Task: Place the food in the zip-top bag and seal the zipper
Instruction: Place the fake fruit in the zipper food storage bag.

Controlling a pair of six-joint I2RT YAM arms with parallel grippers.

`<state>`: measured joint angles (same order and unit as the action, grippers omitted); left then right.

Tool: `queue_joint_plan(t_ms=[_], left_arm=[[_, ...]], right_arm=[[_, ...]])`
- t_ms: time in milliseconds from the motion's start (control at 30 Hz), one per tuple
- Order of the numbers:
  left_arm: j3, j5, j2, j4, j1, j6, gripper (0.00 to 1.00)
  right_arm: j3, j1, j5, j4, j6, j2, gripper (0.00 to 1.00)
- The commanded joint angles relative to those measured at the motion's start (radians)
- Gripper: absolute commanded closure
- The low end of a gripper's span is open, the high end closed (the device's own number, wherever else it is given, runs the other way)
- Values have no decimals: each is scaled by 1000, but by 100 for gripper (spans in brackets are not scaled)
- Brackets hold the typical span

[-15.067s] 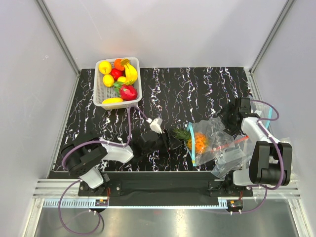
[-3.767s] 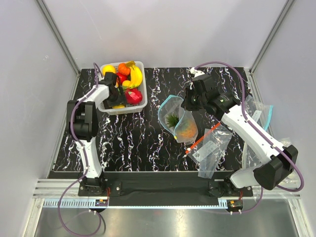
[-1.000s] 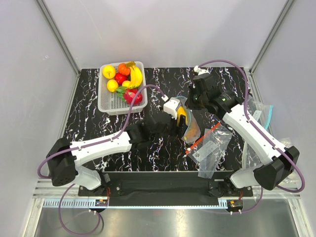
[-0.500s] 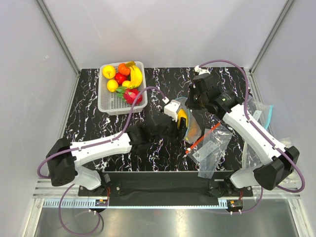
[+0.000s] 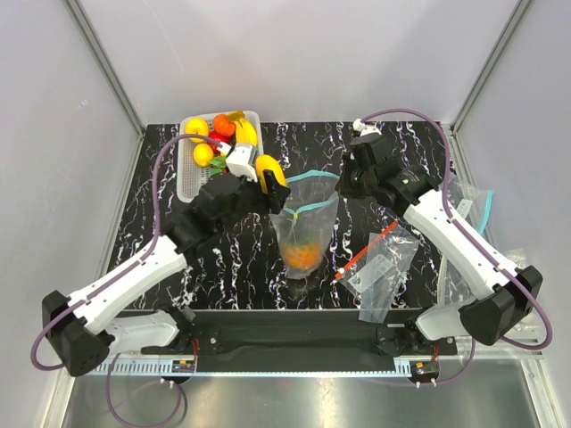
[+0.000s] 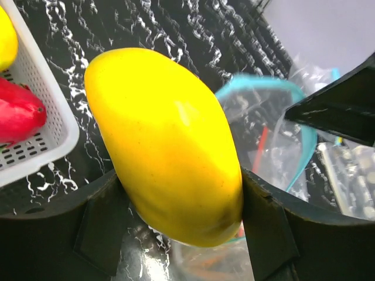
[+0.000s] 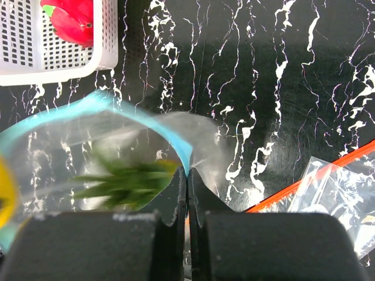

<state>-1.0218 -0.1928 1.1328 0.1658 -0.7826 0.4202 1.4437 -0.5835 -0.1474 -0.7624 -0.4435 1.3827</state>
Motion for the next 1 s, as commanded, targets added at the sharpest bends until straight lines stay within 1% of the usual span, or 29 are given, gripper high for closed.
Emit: queue_joint_plan(t_ms=[0, 33, 300, 533, 667, 733, 800, 933, 967], left_arm=[[9, 154, -10, -74, -1, 14, 45], [9, 180, 10, -83, -3, 15, 46], [-17, 213, 67, -115, -38, -14, 46], [-76, 197, 145, -108, -127, -44, 46], [-127, 109, 185, -55, -144, -86, 46], [-171, 12, 199, 7, -164, -115, 46], [-193, -46, 191, 46, -172, -150, 46], [-242, -79, 160, 77, -173, -198, 45], [-274, -79, 159, 99, -175, -219, 45]], right_arm=[[-2, 8, -20, 35, 2, -34, 100], [0, 8, -18, 35, -1, -36, 100], [4, 10, 2, 35, -4, -31, 100], [21, 10, 16, 34, -11, -22, 100], [23, 8, 25, 35, -12, -25, 100], [24, 10, 28, 35, -11, -25, 100], [24, 8, 23, 32, -11, -25, 100], [32, 10, 23, 26, -8, -22, 100], [32, 10, 23, 25, -8, -24, 100]])
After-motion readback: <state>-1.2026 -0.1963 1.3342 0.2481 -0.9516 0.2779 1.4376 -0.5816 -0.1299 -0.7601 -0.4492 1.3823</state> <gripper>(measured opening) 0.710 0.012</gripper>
